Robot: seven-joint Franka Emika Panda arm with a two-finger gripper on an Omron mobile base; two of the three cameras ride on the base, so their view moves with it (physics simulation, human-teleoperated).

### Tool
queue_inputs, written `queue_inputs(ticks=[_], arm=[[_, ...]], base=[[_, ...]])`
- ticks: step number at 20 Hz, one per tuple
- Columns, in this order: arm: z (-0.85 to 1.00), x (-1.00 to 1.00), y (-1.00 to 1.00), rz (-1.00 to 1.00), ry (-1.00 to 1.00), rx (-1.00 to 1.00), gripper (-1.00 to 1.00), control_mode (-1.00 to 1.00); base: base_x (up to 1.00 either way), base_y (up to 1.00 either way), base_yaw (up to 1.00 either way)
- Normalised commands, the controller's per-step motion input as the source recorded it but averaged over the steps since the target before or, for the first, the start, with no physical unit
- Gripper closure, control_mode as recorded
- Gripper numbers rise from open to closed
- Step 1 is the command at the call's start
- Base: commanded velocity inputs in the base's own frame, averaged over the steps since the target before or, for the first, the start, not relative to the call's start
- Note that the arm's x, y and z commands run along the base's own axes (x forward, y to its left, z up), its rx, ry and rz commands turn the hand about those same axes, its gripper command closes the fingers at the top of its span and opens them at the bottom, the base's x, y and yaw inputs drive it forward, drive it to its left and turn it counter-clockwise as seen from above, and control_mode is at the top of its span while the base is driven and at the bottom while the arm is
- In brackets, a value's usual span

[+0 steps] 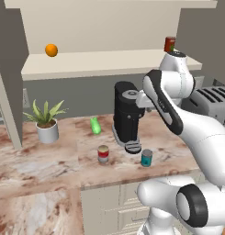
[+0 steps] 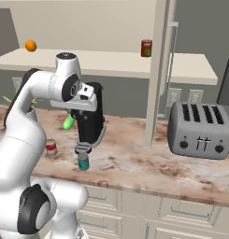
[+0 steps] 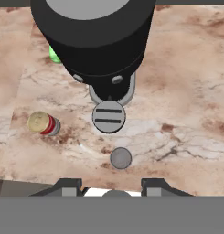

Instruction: Pick the cans from the counter and place them in their designated side in the cabinet.

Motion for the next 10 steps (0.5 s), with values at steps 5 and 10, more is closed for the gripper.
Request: queue_inputs(ticks=[5,10], arm=[[0.00,-0.04,0.00,0.00,0.00,0.00,-1.00,-1.00],[-0.10,-0.18,0.00,0.00,0.01,0.00,-1.00,-1.00]], base=[[0.00,0.00,0.00],[0.00,0.00,0.00]])
